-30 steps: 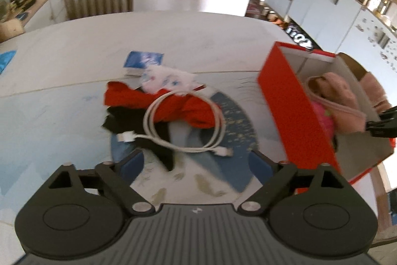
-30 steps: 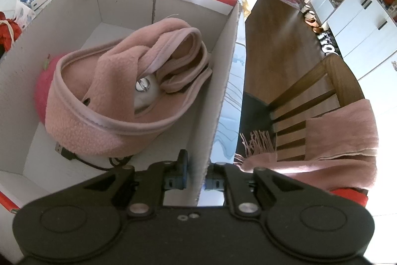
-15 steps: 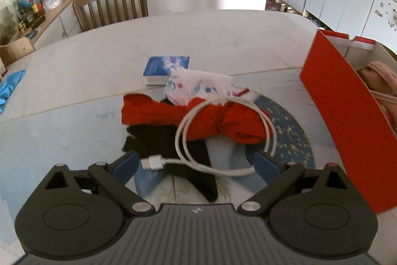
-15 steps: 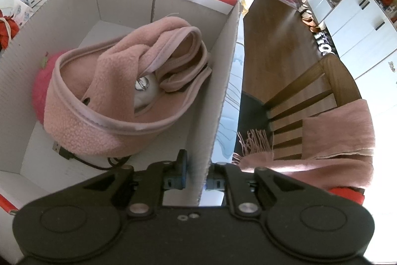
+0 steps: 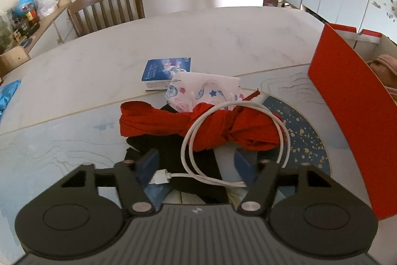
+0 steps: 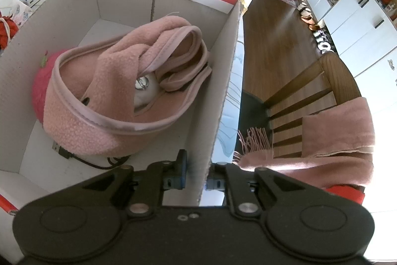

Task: Organize objects
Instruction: 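Close the left gripper on the white cable, then carry the white cable into the box and release it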

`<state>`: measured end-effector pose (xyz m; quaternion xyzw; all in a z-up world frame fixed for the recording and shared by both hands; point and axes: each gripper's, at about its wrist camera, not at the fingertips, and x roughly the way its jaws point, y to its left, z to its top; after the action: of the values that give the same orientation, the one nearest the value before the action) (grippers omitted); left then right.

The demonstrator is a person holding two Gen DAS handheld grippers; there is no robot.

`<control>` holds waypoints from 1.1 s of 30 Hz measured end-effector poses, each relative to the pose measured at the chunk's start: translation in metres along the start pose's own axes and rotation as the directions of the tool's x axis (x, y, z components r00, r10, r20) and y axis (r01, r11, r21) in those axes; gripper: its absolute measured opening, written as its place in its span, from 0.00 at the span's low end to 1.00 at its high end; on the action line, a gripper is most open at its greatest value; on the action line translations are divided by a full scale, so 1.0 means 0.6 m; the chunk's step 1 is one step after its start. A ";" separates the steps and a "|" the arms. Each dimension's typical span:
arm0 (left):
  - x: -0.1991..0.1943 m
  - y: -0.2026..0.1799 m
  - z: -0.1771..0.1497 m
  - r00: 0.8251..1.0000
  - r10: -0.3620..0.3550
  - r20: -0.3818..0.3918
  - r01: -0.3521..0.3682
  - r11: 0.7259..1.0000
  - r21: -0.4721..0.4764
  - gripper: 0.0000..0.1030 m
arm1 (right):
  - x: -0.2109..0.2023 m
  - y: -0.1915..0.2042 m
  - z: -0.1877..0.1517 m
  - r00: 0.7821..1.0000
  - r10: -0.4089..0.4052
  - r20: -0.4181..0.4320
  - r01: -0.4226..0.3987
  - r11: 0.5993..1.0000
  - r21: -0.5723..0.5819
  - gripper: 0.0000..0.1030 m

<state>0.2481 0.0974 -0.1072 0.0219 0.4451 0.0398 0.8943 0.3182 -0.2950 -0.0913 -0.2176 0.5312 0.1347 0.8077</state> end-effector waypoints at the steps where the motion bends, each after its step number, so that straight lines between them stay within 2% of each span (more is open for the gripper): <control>1: 0.001 -0.001 0.000 1.000 -0.003 0.000 0.003 1.000 0.006 0.58 | 0.001 -0.001 0.000 1.000 0.000 0.000 0.000 1.000 0.000 0.11; 7: 0.011 -0.001 0.002 1.000 -0.012 -0.024 0.012 1.000 0.006 0.40 | 0.001 -0.001 0.000 1.000 0.000 -0.001 0.000 1.000 -0.001 0.11; 13: 0.021 0.003 0.003 0.999 -0.005 -0.051 0.005 1.000 -0.002 0.29 | 0.001 -0.001 0.000 1.000 0.000 -0.001 0.000 1.000 -0.001 0.11; 14: 0.021 0.002 0.004 0.999 0.004 -0.052 -0.004 1.000 0.001 0.23 | 0.001 -0.001 0.000 1.000 0.000 -0.001 0.000 1.000 -0.002 0.11; 21: 0.018 0.002 0.007 0.998 0.022 -0.055 -0.022 1.000 -0.006 0.06 | 0.001 0.000 0.000 1.000 0.000 -0.001 0.000 1.000 -0.002 0.11; 25: 0.006 0.004 0.007 0.999 0.018 -0.034 -0.018 1.000 -0.019 0.04 | 0.001 -0.001 0.000 1.000 0.000 0.000 0.000 1.000 -0.002 0.11; 33: -0.046 -0.007 0.003 0.999 -0.034 0.038 0.036 0.999 -0.037 0.02 | 0.002 -0.001 -0.001 1.000 0.002 0.002 -0.002 1.000 -0.002 0.11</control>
<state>0.2331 0.0904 -0.0845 -0.0022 0.4278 0.0322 0.9033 0.3182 -0.2956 -0.0926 -0.2175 0.5306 0.1364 0.8078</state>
